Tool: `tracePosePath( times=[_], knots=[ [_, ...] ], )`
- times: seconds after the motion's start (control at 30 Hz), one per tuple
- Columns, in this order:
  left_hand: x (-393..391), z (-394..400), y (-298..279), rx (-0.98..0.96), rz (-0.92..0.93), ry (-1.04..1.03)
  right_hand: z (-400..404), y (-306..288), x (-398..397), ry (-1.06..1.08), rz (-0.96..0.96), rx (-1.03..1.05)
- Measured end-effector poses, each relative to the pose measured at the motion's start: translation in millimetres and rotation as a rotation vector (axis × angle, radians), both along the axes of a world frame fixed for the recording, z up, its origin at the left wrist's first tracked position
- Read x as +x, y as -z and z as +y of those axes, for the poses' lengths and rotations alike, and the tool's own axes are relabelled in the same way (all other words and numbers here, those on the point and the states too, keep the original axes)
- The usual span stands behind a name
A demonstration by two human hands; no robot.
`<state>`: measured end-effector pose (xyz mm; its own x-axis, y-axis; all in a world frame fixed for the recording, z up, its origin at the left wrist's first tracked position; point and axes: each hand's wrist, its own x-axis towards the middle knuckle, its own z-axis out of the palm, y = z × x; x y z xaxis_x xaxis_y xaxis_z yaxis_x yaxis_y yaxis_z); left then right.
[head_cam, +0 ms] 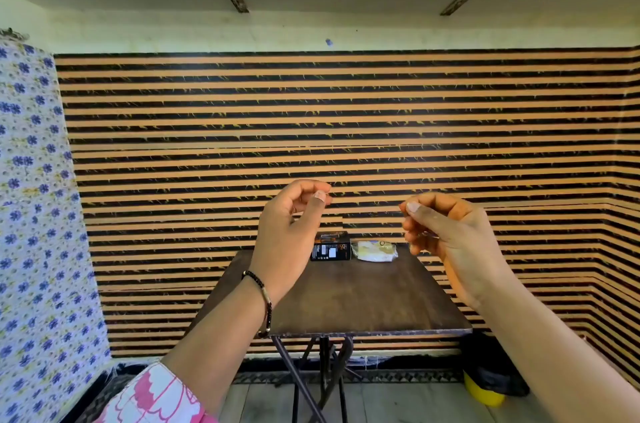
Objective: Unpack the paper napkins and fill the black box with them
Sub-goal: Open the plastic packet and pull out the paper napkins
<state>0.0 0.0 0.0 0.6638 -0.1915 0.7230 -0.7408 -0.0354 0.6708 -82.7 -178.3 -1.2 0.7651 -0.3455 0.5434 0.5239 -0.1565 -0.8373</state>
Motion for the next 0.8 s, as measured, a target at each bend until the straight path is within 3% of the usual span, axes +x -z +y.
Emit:
tracePosePath(
  times=[0.4,0.8],
  knots=[
    [20,-49,55,0.017,0.135,0.004,-51,55,19,-0.050,0.089,0.121],
    [145,-77,109,0.008,0.276,0.013,-83,108,145,-0.023,0.224,0.221]
  ],
)
